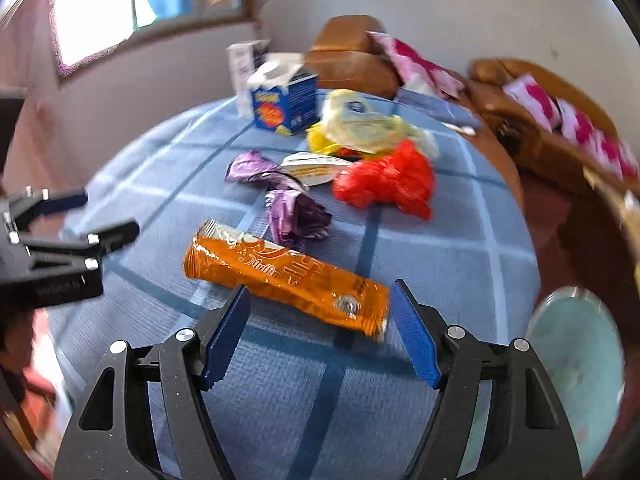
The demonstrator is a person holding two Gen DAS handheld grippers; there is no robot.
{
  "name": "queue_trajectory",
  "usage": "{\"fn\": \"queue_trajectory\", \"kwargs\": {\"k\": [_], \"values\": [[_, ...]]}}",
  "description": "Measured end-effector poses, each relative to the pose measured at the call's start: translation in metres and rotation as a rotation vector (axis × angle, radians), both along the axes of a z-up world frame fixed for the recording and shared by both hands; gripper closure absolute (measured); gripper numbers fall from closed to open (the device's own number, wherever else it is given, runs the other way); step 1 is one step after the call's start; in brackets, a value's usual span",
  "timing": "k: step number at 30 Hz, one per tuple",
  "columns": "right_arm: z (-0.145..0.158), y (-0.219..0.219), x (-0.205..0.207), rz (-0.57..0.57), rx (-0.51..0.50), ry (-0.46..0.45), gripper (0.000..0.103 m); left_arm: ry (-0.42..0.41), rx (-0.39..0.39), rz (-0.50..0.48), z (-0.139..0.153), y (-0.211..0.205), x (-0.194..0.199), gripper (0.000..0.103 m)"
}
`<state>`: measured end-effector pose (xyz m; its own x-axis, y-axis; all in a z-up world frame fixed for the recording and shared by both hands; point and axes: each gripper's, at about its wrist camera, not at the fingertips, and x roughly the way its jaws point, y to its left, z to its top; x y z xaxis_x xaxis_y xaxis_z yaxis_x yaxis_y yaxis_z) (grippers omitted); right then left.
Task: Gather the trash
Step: 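Grasp the orange snack wrapper with the right tool, then grasp the purple foil wrapper with the left tool while the right tool carries the orange wrapper over the bucket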
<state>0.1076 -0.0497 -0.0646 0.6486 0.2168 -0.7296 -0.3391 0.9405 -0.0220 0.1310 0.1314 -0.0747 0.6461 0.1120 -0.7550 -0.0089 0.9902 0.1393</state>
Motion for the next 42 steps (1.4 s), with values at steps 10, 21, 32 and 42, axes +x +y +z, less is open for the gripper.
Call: {"fn": "queue_trajectory", "kwargs": {"k": [10,21,32,42], "values": [[-0.02,0.023,0.033,0.276,-0.101,0.084,0.032,0.005,-0.023,0.03,0.005,0.014,0.005,0.016],[-0.008,-0.01,0.006,0.262,0.028,0.123,0.083,0.024,-0.036,0.026,0.003,0.004,0.012,0.016],[0.031,-0.081,-0.04,-0.049,0.012,-0.084,0.083,0.015,-0.064,-0.038,0.008,-0.04,0.025,0.016],[0.027,-0.122,-0.06,-0.281,-0.173,-0.176,0.083,0.001,-0.164,-0.085,0.019,-0.094,0.052,0.016]]}}
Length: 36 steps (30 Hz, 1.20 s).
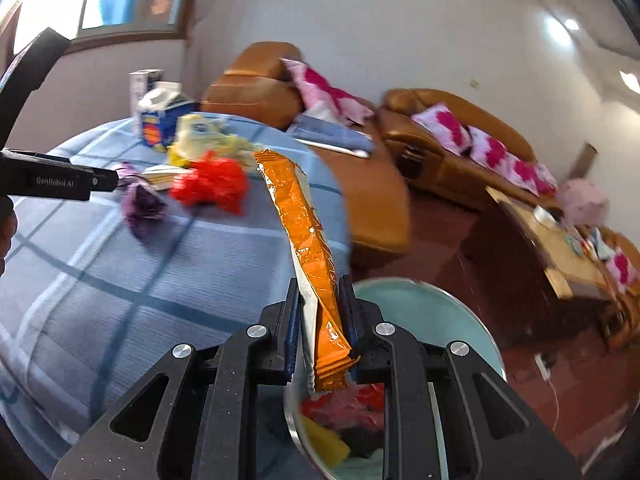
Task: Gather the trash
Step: 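Grasp the purple foil wrapper with the left tool while the right tool carries the orange wrapper over the bucket, then open the right tool over the bucket while the left tool brings the purple wrapper and releases it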
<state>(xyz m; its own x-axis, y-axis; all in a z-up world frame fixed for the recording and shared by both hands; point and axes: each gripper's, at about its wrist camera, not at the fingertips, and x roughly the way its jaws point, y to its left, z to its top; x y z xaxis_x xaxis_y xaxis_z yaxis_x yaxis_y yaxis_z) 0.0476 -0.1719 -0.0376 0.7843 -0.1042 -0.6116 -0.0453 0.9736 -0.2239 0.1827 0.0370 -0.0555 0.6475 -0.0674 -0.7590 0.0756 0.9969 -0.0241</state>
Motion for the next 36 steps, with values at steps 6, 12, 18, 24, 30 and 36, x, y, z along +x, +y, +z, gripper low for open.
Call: {"fn": "queue_trajectory", "kwargs": {"k": [6,12,18,24,30,36], "values": [[-0.007,-0.042,-0.017,-0.138,0.038,0.012,0.083,0.026,0.005,0.041,-0.017,-0.026,0.024,0.017],[-0.02,-0.058,-0.031,-0.214,-0.019,0.027,0.083,0.137,-0.036,0.108,-0.048,-0.012,0.038,0.049],[-0.034,-0.072,-0.037,-0.255,0.028,0.064,0.083,0.114,-0.051,0.094,-0.045,-0.004,0.028,0.078],[-0.034,-0.069,-0.041,-0.261,0.041,0.047,0.083,0.056,-0.045,0.044,-0.031,0.006,-0.003,0.079],[-0.034,-0.069,-0.045,-0.273,0.043,0.045,0.083,-0.007,0.023,-0.016,-0.011,0.0,-0.035,0.079],[-0.031,-0.068,-0.05,-0.282,0.056,0.04,0.083,-0.081,0.045,-0.158,0.011,-0.033,-0.065,0.079]]}}
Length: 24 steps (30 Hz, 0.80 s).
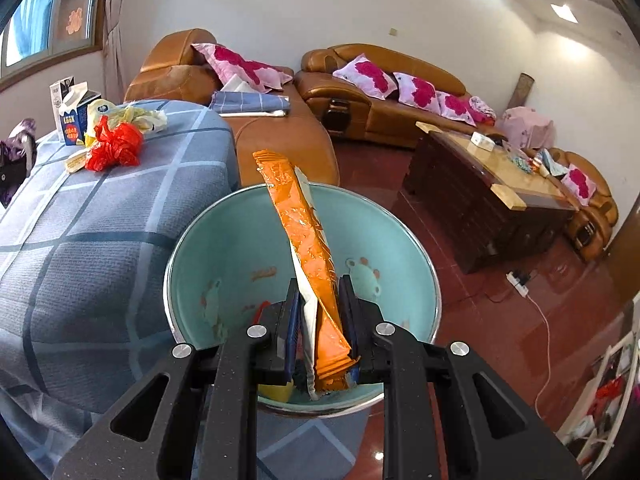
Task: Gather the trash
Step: 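Open the right tool over the bucket while the left tool brings the purple wrapper and releases it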
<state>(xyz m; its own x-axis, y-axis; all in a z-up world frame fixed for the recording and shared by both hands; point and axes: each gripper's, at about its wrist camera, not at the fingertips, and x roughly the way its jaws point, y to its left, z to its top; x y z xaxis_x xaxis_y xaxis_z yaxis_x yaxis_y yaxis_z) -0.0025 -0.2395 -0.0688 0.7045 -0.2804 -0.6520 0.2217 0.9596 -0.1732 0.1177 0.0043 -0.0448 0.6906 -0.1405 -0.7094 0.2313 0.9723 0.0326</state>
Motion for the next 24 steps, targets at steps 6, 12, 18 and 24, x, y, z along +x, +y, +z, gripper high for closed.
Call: {"fn": "queue_trajectory", "kwargs": {"k": [6,12,18,24], "values": [[0.0,-0.007,-0.007,-0.028,0.005,-0.006,0.083,-0.033,0.032,-0.147,0.006,-0.043,-0.028,0.079],[0.002,-0.021,-0.011,-0.083,0.027,-0.015,0.083,-0.045,0.077,-0.26,0.007,-0.085,-0.049,0.079],[0.007,-0.033,-0.014,-0.109,0.04,-0.031,0.083,-0.058,0.091,-0.324,0.014,-0.112,-0.058,0.079],[0.004,-0.04,-0.014,-0.13,0.049,-0.024,0.083,-0.053,0.097,-0.369,0.012,-0.131,-0.06,0.079]]}}
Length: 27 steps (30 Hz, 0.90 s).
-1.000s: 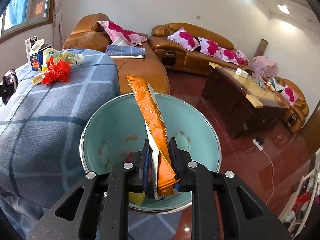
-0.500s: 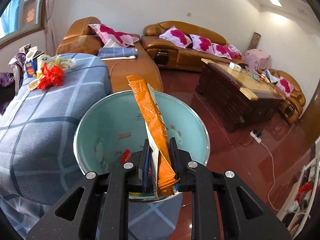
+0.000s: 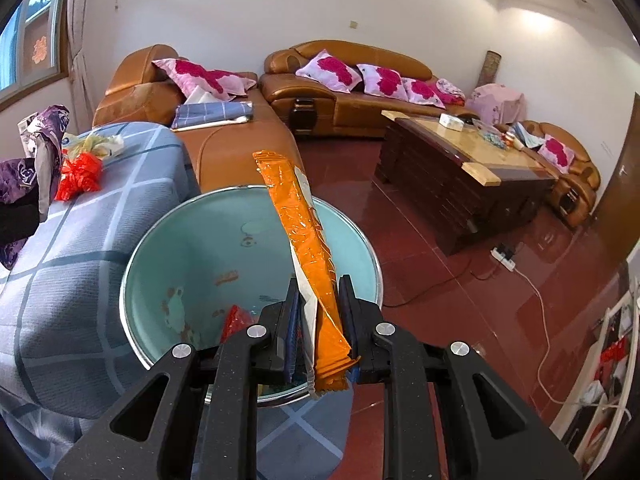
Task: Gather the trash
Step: 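Open the right tool over the bucket while the left tool brings the purple wrapper and releases it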
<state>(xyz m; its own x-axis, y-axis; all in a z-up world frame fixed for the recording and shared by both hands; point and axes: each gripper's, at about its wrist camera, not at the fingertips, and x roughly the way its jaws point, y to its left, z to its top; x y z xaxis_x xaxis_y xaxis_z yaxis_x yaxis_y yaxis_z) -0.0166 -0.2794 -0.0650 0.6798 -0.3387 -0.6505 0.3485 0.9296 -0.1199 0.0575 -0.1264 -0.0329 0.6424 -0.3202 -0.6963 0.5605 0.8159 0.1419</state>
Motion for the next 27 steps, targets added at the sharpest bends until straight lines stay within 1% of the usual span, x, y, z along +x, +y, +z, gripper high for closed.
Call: {"fn": "queue_trajectory", "kwargs": {"k": [8,13,15,17,18,20,22,25,27], "values": [[-0.009,-0.008,0.009,-0.009,0.027,0.032,0.083,0.025,0.016,-0.042,-0.011,-0.017,0.0,0.079],[-0.025,-0.013,0.025,0.006,0.052,0.085,0.083,0.036,0.03,-0.059,-0.018,-0.027,0.005,0.078],[-0.029,-0.013,0.028,0.019,0.057,0.089,0.082,0.037,0.037,-0.066,-0.021,-0.031,0.006,0.078],[-0.032,-0.011,0.03,0.031,0.048,0.092,0.074,0.042,0.043,-0.068,-0.024,-0.034,0.008,0.078],[-0.033,-0.009,0.03,0.034,0.041,0.091,0.07,0.044,0.045,-0.07,-0.025,-0.035,0.008,0.078],[-0.031,-0.009,0.029,0.039,0.043,0.082,0.069,0.046,0.048,-0.073,-0.027,-0.037,0.009,0.078],[-0.026,-0.012,0.026,0.035,0.061,0.059,0.065,0.049,0.052,-0.075,-0.029,-0.04,0.01,0.078],[-0.018,-0.019,0.018,0.009,0.092,0.019,0.065,0.054,0.06,-0.083,-0.032,-0.044,0.01,0.078],[-0.011,-0.026,0.012,-0.027,0.109,-0.014,0.065,0.056,0.063,-0.092,-0.034,-0.049,0.01,0.078]]}}
